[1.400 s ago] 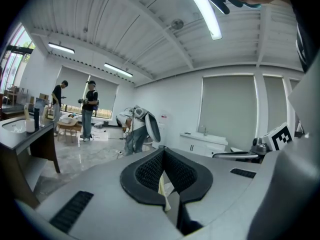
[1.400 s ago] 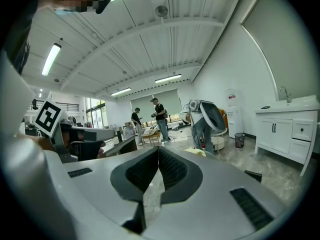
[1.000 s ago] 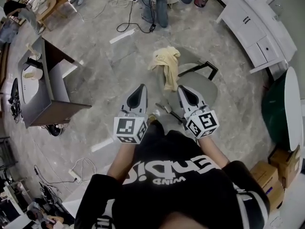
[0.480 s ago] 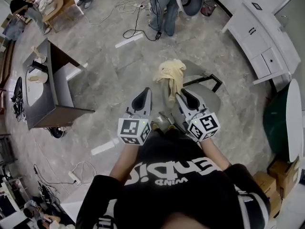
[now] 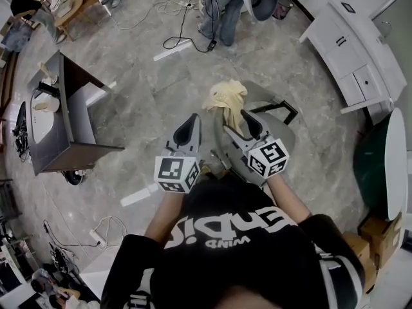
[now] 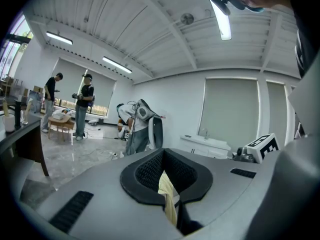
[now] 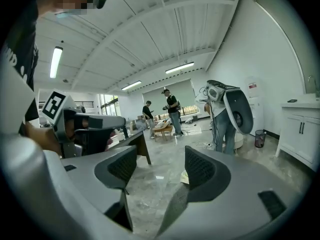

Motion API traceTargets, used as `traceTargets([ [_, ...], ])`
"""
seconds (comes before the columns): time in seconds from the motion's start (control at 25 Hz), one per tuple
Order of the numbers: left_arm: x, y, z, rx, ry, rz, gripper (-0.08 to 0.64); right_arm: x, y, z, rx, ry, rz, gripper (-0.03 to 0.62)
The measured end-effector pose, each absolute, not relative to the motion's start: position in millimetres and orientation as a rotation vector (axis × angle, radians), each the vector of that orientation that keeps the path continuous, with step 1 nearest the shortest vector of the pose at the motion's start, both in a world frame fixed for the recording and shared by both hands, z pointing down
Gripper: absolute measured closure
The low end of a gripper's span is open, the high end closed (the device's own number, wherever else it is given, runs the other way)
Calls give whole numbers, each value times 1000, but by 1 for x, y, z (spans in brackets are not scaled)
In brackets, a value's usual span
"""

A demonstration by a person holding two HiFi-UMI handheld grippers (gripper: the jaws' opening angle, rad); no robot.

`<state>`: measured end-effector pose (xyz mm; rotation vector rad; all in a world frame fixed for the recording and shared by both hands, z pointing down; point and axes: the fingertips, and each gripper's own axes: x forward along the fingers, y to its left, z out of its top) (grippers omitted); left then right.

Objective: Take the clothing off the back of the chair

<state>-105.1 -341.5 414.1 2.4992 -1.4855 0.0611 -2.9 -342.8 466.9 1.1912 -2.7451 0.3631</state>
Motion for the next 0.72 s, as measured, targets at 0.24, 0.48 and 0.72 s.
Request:
traceTargets([
  [0.24,-100,-349,422,2490,-1481,89,545,9,-390,520,1206,-2610,366,328],
  [0.48,-102,-356,428,2469,-1491,113,545,13,-436,583,1185,-2450,376,311],
  [0.72,-109,-362,435,2447,-1499,147,545,11,-469,629,1125,-2341,402,295],
])
